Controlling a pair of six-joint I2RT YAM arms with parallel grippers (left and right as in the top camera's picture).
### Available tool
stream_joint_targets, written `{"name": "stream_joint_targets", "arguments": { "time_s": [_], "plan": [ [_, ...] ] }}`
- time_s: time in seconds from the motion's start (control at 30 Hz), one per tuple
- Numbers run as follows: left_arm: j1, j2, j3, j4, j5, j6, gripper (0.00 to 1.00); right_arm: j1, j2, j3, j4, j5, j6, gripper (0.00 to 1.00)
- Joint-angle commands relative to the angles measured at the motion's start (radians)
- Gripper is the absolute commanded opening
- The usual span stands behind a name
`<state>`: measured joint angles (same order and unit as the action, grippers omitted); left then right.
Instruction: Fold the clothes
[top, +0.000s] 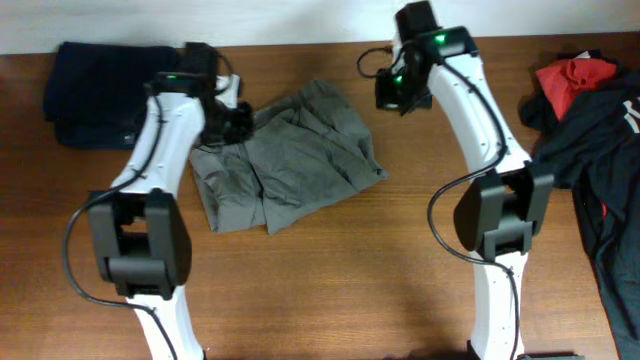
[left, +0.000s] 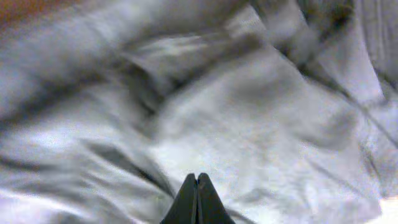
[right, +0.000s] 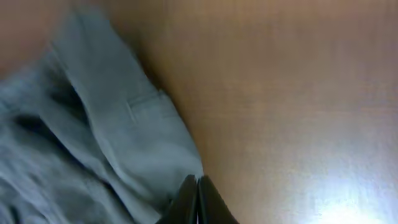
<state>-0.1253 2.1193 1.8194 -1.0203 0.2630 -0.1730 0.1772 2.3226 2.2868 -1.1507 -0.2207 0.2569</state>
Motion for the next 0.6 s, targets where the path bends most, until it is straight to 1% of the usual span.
{"name": "stream_joint_targets", "arguments": {
  "time_s": [0.0, 0.1, 0.23, 0.3, 0.37, 0.47, 0.57],
  "plan": [
    [-0.061, 0.003, 0.011, -0.064, 0.049, -0.057, 0.01, -0.007, 0.032, 0.001, 0.059, -0.090, -0.017, 0.06],
    [-0.099, 0.007, 0.010, -0.094, 0.052, -0.058, 0.01, -0.007, 0.078, 0.001, 0.092, -0.114, -0.013, 0.05],
    [-0.140, 0.027, 0.010, -0.083, 0.051, -0.097, 0.01, -0.006, 0.167, 0.001, 0.118, -0.245, -0.013, 0.04],
    [-0.141, 0.044, 0.010, -0.076, 0.051, -0.097, 0.00, 0.000, 0.206, 0.001, 0.099, -0.285, -0.013, 0.04],
    [-0.138, 0.080, 0.010, -0.077, 0.051, -0.103, 0.01, 0.005, 0.219, 0.001, 0.088, -0.285, -0.013, 0.04],
    [-0.132, 0.134, 0.010, -0.075, 0.050, -0.103, 0.01, 0.027, 0.224, 0.000, 0.064, -0.285, -0.013, 0.04],
    [-0.115, 0.182, 0.010, -0.073, 0.047, -0.103, 0.00, 0.054, 0.224, 0.000, 0.005, -0.284, -0.018, 0.04]
  ]
}}
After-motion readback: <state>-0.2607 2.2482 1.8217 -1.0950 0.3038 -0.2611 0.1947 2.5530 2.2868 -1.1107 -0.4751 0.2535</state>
